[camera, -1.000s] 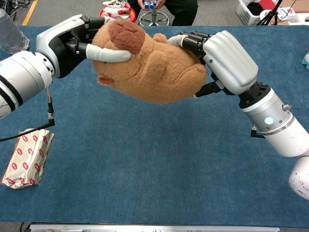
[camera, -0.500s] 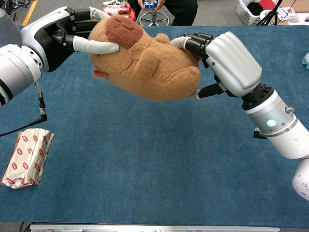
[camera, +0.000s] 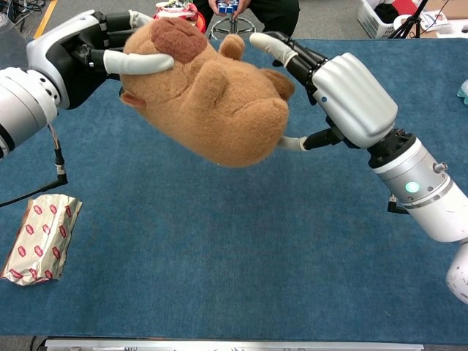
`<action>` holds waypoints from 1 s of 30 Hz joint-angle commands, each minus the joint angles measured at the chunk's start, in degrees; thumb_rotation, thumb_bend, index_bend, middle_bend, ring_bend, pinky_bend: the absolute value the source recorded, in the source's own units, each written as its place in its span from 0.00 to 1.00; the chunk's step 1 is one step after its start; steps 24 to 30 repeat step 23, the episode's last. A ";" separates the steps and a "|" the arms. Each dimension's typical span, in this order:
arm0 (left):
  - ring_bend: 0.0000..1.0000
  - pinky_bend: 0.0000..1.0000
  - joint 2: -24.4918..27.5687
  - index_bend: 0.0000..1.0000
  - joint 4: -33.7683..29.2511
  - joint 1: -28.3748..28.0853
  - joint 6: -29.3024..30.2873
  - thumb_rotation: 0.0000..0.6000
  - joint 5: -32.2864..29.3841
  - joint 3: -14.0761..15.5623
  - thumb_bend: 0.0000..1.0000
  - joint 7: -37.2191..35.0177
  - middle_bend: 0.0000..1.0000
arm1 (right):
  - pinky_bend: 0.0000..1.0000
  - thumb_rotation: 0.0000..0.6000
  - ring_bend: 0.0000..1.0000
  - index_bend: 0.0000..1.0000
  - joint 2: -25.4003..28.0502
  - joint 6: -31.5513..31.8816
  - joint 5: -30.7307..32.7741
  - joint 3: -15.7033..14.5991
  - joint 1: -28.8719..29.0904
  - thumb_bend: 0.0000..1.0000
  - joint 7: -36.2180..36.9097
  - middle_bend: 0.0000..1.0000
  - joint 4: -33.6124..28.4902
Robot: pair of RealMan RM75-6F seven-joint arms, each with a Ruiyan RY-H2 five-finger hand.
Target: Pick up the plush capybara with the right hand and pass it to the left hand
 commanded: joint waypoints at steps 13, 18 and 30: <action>0.50 0.81 -0.08 0.52 0.96 0.03 -0.85 1.00 -0.50 -0.61 0.00 -0.61 0.46 | 0.46 1.00 0.07 0.00 2.38 3.46 -3.12 -1.71 -0.92 0.00 1.59 0.00 -1.58; 0.50 0.81 -0.71 0.52 1.14 -0.08 -0.63 1.00 -0.77 -0.44 0.00 -0.23 0.47 | 0.46 1.00 0.07 0.00 3.67 5.51 -4.34 -2.33 -1.84 0.00 1.66 0.00 -2.20; 0.50 0.81 -1.15 0.52 1.12 0.03 -0.06 1.00 -0.95 -0.12 0.00 0.43 0.47 | 0.46 1.00 0.07 0.00 3.98 5.72 -4.24 -2.36 -2.26 0.00 2.04 0.00 -2.08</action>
